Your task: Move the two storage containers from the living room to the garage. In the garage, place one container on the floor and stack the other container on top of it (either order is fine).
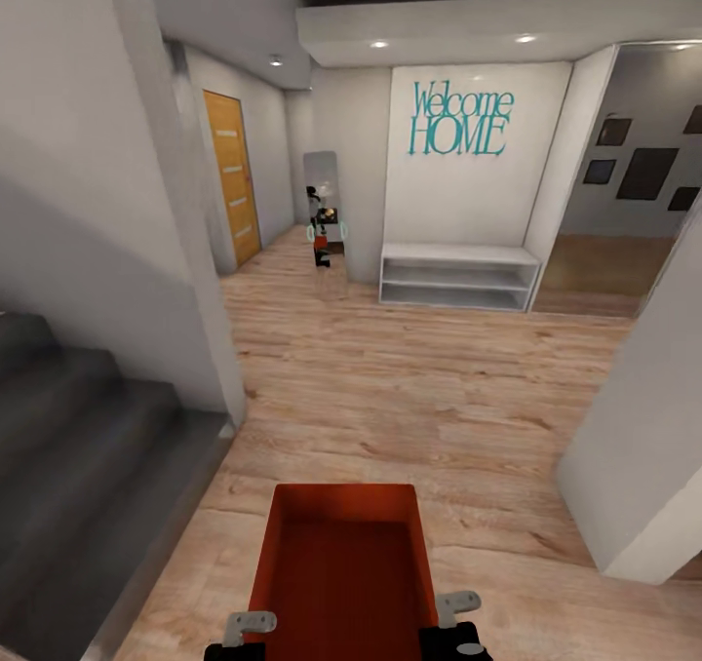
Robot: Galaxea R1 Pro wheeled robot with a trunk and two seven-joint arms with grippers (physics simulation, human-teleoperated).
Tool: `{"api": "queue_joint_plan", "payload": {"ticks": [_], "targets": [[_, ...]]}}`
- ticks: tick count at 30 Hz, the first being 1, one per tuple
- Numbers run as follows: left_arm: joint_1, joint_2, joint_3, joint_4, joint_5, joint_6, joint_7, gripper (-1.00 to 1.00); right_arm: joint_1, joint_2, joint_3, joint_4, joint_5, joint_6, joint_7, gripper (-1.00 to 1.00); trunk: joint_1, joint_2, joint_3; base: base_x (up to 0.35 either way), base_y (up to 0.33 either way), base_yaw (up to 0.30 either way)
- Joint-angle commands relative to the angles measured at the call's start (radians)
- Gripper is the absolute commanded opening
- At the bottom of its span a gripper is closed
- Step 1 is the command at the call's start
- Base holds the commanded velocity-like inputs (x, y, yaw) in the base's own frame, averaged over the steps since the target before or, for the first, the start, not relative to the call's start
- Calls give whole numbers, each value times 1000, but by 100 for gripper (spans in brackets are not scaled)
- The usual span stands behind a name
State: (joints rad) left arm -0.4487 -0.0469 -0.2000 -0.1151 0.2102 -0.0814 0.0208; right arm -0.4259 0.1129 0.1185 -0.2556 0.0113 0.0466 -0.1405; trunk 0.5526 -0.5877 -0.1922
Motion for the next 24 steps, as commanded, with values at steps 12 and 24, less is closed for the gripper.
{"api": "queue_joint_plan", "payload": {"ticks": [12, 24], "targets": [[-1, -2, -42, 3, 12, -3, -2, -100, -1, 1, 21, -4, -4, 4, 1, -100, 1, -1, -2, 343, 0, 0], [-1, -2, -42, 3, 12, -3, -2, -100, -1, 1, 21, -4, -4, 4, 1, -100, 1, -1, -2, 343, 0, 0]]}}
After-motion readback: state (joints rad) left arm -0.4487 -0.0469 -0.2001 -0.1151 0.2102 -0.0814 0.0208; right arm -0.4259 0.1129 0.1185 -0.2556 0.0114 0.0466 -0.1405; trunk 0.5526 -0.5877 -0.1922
